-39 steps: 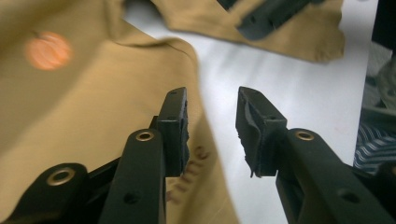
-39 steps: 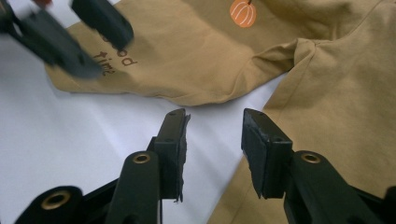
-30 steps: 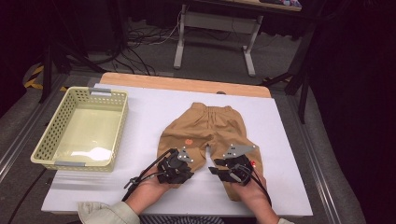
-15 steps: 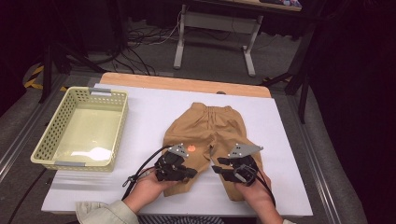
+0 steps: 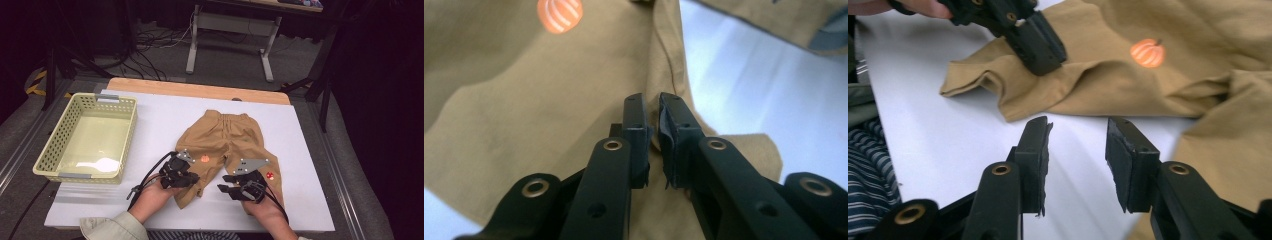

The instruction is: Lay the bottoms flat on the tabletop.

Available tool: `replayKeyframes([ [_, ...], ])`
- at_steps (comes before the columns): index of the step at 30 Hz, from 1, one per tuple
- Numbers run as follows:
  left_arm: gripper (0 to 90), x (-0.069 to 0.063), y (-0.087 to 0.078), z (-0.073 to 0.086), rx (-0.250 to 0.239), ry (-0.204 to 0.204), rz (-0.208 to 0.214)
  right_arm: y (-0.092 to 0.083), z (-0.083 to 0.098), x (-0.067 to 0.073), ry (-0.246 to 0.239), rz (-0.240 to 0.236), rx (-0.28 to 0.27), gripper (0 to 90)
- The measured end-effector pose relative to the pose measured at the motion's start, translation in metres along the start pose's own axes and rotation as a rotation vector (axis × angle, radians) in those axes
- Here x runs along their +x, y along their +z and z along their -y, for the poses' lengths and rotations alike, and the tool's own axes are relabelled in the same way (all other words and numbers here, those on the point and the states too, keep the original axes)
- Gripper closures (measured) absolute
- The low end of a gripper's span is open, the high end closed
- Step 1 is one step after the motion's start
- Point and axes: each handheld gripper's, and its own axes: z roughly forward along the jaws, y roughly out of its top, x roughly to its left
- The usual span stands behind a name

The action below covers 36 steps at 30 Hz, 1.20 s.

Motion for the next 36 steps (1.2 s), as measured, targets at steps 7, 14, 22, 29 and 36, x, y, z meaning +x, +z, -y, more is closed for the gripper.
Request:
replayKeyframes([
  [7,81.5,0.004,-0.001,0.002,0.009,-0.013,-0.021,0.023,-0.008,0.018,-0.055,-0.075,0.025,62.6],
  [14,80.3,0.005,-0.003,0.003,-0.007,-0.018,-0.017,0.051,-0.012,0.023,-0.073,-0.135,0.071,64.0],
  [22,77.8,0.011,-0.022,0.009,-0.061,-0.041,-0.058,0.064,-0.015,0.026,-0.106,-0.113,0.081,63.0],
  [29,76.9,0.015,-0.037,0.023,-0.086,-0.064,-0.088,0.069,-0.018,0.032,-0.161,-0.057,0.076,68.0],
  [36,77.0,0.014,-0.041,0.026,-0.099,-0.067,-0.086,0.072,-0.02,0.03,-0.141,-0.033,0.066,85.7],
])
